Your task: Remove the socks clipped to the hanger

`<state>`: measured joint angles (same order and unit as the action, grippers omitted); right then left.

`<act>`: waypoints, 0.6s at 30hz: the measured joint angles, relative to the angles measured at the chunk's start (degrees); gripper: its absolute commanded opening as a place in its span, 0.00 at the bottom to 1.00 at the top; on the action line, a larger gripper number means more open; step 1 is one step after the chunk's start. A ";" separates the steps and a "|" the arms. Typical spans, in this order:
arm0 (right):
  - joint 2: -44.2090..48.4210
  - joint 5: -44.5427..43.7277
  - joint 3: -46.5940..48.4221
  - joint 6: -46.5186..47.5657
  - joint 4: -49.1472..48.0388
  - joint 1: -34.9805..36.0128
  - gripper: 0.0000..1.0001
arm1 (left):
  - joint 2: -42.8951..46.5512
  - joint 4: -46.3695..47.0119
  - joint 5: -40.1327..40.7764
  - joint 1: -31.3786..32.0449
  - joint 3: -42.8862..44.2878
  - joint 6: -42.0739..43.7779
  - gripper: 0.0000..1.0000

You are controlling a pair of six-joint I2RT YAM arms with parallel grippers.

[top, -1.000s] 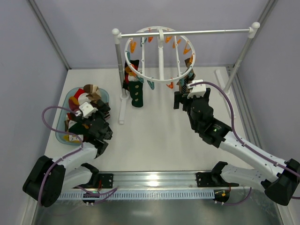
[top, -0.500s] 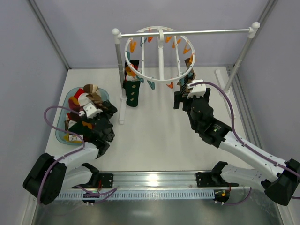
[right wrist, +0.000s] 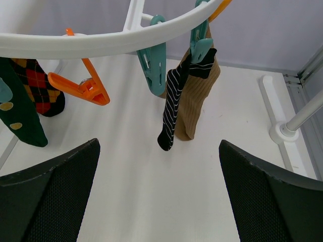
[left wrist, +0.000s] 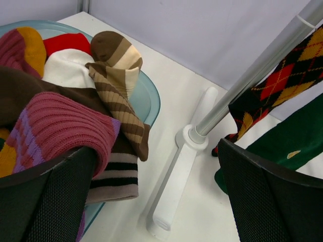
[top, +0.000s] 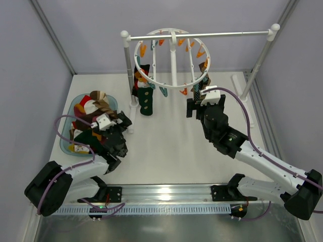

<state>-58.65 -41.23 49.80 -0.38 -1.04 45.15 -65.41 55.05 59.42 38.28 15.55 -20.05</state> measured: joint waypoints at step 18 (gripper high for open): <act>0.00 0.02 0.00 0.00 0.00 -0.26 1.00 | 8.96 -2.47 2.89 3.54 -6.03 -2.05 1.00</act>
<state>-58.65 -41.21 49.80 -0.38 -1.04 44.88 -56.45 52.58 62.30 41.82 9.52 -22.11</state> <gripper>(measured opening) 0.996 0.994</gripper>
